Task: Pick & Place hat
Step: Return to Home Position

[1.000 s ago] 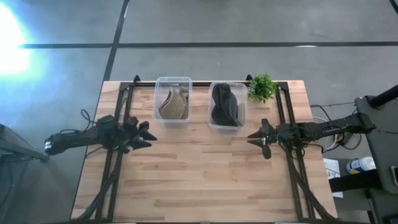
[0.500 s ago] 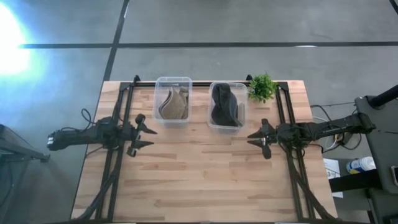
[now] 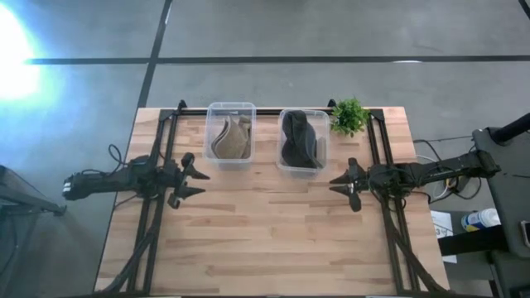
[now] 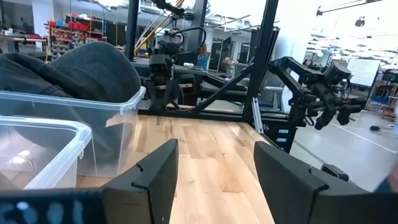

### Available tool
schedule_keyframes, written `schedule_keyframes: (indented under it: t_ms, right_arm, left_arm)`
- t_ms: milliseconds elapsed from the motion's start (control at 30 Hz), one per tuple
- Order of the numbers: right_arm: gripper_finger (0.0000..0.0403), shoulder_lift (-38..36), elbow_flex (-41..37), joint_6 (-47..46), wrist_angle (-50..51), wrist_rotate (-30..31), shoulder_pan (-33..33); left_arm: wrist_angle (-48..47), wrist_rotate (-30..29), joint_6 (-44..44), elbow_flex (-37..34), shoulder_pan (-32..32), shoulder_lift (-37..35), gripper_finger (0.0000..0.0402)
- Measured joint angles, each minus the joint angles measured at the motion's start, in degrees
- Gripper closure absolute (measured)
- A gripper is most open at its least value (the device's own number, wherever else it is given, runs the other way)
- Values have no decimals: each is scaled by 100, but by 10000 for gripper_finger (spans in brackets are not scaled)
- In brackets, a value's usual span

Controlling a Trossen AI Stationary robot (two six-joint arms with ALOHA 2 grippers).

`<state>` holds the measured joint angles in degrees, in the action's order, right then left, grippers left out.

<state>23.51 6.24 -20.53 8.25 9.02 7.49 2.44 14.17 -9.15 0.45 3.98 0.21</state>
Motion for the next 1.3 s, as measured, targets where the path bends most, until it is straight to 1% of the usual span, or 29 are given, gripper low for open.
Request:
schedule_keyframes:
  t_ms: [333, 833, 1300]
  right_arm:
    - [282, 0, 0, 0, 0, 0, 0]
    - [298, 0, 0, 0, 0, 0, 0]
    - [286, 0, -2, 0, 0, 0, 0]
  left_arm:
    - [7, 1, -7, 0, -1, 0, 197]
    - [11, 2, -11, -1, -1, 0, 197]
    - [11, 2, -11, -2, 1, 0, 197]
